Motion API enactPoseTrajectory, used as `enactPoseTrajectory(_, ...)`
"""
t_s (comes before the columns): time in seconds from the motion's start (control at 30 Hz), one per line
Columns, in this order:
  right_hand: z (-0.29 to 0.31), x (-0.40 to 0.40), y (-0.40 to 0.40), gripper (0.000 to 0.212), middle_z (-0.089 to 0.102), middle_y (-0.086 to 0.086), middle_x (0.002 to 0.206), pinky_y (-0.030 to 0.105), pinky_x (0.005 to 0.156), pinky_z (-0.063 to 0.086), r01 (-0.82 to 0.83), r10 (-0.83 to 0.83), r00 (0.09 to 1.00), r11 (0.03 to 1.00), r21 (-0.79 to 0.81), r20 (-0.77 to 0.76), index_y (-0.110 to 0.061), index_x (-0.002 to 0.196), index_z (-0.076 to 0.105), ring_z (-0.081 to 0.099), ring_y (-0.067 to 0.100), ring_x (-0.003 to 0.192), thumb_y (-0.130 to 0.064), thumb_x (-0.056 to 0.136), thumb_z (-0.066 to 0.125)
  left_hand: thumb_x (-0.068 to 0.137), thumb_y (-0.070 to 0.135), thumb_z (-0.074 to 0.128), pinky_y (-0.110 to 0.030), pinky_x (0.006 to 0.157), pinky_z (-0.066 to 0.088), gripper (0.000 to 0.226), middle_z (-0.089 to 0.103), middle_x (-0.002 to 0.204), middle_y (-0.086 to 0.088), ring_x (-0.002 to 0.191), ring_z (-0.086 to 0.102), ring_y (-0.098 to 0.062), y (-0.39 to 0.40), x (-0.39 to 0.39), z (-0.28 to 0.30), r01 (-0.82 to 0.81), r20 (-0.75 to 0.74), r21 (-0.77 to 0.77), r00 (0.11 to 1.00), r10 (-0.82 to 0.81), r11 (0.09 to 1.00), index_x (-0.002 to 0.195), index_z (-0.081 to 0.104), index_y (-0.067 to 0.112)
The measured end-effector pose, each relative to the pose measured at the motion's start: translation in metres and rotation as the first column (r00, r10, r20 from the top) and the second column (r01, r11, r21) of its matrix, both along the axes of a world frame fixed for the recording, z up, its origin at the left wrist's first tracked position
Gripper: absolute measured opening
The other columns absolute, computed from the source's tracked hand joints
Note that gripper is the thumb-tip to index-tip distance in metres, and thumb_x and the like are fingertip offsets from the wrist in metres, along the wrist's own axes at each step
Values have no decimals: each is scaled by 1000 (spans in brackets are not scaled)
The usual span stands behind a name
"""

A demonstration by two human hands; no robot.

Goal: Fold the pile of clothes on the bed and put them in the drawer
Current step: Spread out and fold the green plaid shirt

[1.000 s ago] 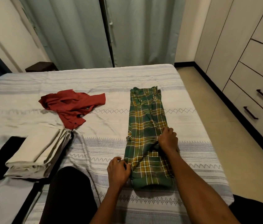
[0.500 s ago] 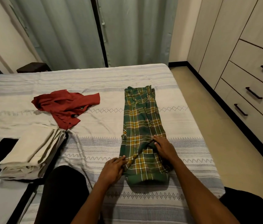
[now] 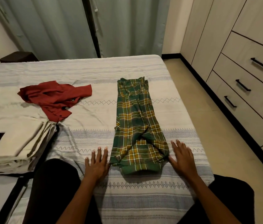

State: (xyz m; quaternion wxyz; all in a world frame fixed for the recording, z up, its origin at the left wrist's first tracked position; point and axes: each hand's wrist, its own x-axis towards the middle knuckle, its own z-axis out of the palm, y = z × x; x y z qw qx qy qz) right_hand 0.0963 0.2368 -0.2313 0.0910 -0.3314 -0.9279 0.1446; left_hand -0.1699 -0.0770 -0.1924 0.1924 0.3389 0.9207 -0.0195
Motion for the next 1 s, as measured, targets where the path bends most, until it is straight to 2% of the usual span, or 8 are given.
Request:
enactPoseTrajectory(0.2,18,-13,3,62,-19,-5,165,50,123,-8,-155,153,981,988,4,120,-52,154,-7,-13,23,154,-62,96,11,53,93,-26,-57,119,-1,108,-29,158,-2,150,-13,-37,3,0,-6,99,6,133,995,-100,986,145,-31,36)
enactPoseTrajectory(0.3,27,-16,3,52,-3,-4,168,50,125,1,-249,251,966,968,-41,56,-62,150,1,-2,20,155,-64,98,6,88,78,1,-50,121,9,70,-23,160,0,153,0,-35,8,1,-2,231,-44,193,973,-227,954,145,-29,51)
enactPoseTrajectory(0.43,34,-20,-4,58,33,1,162,48,114,35,-239,225,965,965,-104,-132,-54,148,36,41,25,140,-37,93,34,95,30,60,-45,110,40,82,16,165,-5,144,36,-31,10,-3,2,331,-77,335,943,-325,882,153,6,53)
enactPoseTrajectory(0.5,36,-22,-6,60,48,-3,153,37,106,46,-167,91,953,953,-251,-288,-54,137,52,50,18,132,-19,89,42,86,21,63,-46,97,52,68,35,158,-12,130,52,-36,11,-5,2,300,-37,430,948,-315,851,147,40,41)
enactPoseTrajectory(0.6,44,-32,-12,58,67,-6,125,34,96,55,-40,-245,889,800,-599,-386,-53,114,65,62,20,120,-1,93,51,74,16,65,-49,87,57,66,48,148,-18,118,60,-42,11,-9,-2,256,12,456,956,-293,853,138,57,32)
enactPoseTrajectory(0.67,54,-42,-16,41,62,-5,124,36,91,55,51,-384,870,693,-719,-309,-37,128,58,61,22,116,-12,96,61,69,13,68,-49,87,57,70,50,145,-20,116,61,-44,13,-9,-5,250,10,444,959,-284,861,136,59,31)
enactPoseTrajectory(0.8,60,-62,-14,61,55,8,135,37,95,50,129,-516,838,502,-855,-176,-5,144,45,58,29,116,-2,88,69,70,13,72,-48,89,55,68,49,146,-20,118,60,-43,14,-10,-5,240,0,454,963,-269,858,135,60,31)
enactPoseTrajectory(1.0,52,-54,-34,25,74,2,100,45,86,57,-18,-294,911,675,-737,-291,-16,107,72,69,24,96,-29,86,73,73,9,78,-49,92,55,67,48,148,-20,123,57,-43,13,-7,-3,220,-11,482,969,-245,848,134,62,31)
